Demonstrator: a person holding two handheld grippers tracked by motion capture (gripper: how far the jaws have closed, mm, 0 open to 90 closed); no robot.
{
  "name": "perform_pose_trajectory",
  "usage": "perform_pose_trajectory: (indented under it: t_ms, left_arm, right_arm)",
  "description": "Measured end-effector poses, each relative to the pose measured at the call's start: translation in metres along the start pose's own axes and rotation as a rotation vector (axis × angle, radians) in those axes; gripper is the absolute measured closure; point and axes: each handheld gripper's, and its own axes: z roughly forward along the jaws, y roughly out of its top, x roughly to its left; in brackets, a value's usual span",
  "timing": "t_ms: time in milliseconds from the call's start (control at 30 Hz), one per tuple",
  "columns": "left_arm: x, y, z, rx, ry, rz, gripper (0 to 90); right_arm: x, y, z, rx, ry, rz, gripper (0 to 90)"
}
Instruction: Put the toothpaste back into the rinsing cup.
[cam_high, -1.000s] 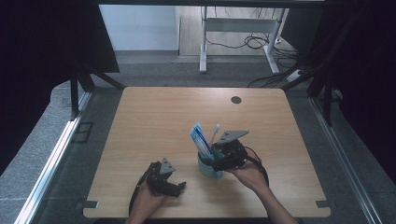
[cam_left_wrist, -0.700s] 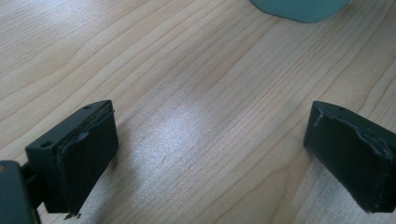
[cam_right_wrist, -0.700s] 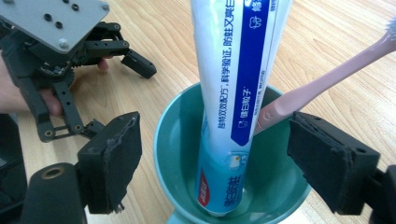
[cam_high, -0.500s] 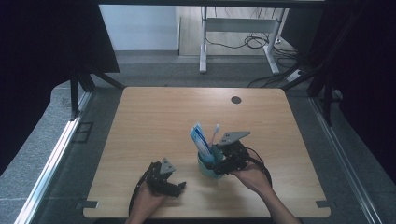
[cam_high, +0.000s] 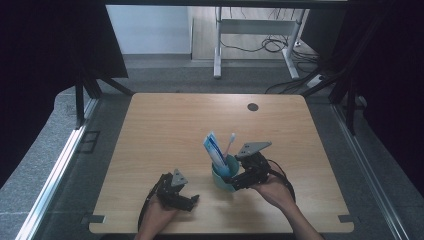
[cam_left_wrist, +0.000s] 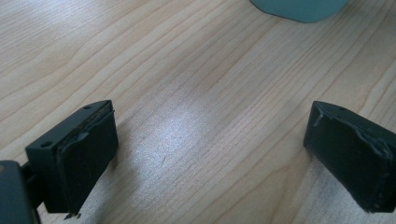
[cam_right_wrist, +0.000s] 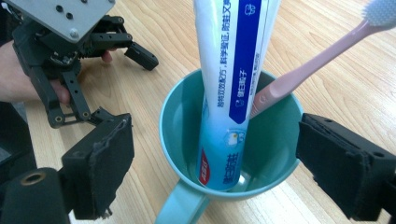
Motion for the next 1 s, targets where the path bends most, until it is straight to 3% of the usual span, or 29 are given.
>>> perform_pose_trajectory:
  t_ms: [533,1000]
  left_arm:
    - [0.0,0.0,0.0,0.0,0.0,-0.001,3.1]
    - [0.0,0.0,0.0,-0.002,0.001,0.001,3.1]
  right_arm:
    - [-0.004,-0.009,-0.013,0.022,-0.04,-0.015,0.6]
    - [-0.013,-0.024,-0.027,0.031,-0.082,-0.003,0.0]
